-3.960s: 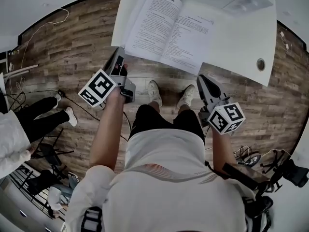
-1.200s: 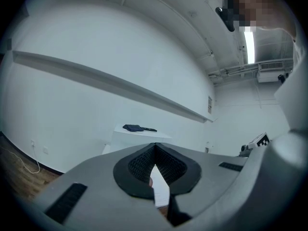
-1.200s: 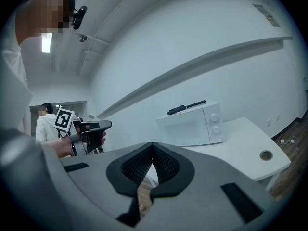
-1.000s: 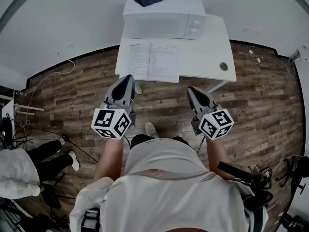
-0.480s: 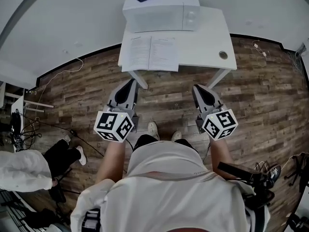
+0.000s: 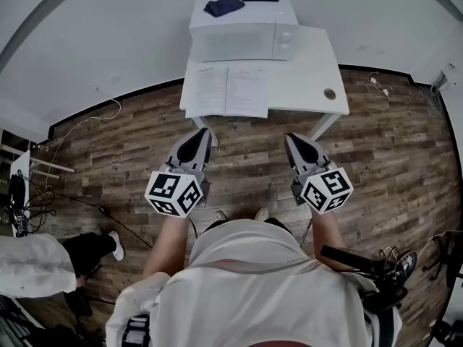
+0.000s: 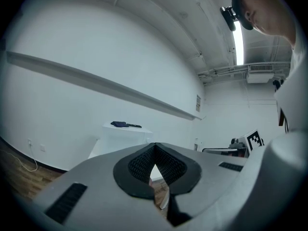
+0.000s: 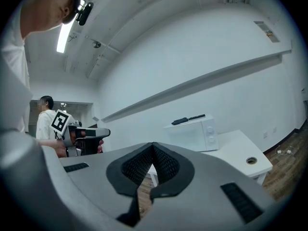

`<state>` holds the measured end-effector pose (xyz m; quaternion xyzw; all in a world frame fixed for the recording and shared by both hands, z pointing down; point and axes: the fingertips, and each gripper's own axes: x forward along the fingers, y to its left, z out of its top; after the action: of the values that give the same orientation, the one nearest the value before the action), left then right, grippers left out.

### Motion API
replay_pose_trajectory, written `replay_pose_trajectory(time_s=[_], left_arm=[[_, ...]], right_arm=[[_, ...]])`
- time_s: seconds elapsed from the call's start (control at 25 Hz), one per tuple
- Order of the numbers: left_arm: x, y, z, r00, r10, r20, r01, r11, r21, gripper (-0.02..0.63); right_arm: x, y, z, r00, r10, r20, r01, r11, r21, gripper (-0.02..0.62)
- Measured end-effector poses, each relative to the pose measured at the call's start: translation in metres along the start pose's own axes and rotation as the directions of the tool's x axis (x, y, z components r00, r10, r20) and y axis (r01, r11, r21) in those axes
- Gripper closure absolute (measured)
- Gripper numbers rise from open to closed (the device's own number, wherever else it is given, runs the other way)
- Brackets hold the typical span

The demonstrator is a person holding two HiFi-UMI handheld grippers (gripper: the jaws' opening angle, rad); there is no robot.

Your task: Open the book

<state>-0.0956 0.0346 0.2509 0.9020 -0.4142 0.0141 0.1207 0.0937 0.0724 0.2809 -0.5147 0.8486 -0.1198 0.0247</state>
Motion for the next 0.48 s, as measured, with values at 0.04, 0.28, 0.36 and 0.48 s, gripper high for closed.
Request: replay_pose_trajectory(time_s=[0.04, 0.28, 0.36, 0.48], left_arm=[[-0.006, 0.005, 0.001, 1.0, 0.002, 0.006, -0.002, 1.0, -0.006, 0.595], [-0.024, 0.031, 0.009, 0.999, -0.001, 0.033, 0.002, 0.999, -0.037, 0.595], [-0.026, 0.038, 0.01, 0.999, -0.003, 0.036, 0.005, 0.999, -0.042, 0.595], [-0.029, 0.048, 0.01, 0.999, -0.005, 0.035, 0.006, 0.999, -0.052, 0.595]], right_arm=[[0.005, 0.009, 0.0, 1.0, 0.01, -0.001, -0.01, 1.0, -0.008, 0.6], [0.027, 0.046, 0.002, 0.999, 0.041, -0.021, -0.042, 0.998, -0.052, 0.6], [0.032, 0.05, -0.001, 0.999, 0.036, -0.031, -0.037, 0.998, -0.054, 0.6], [0.039, 0.056, -0.001, 0.999, 0.031, -0.035, -0.033, 0.998, -0.06, 0.6]])
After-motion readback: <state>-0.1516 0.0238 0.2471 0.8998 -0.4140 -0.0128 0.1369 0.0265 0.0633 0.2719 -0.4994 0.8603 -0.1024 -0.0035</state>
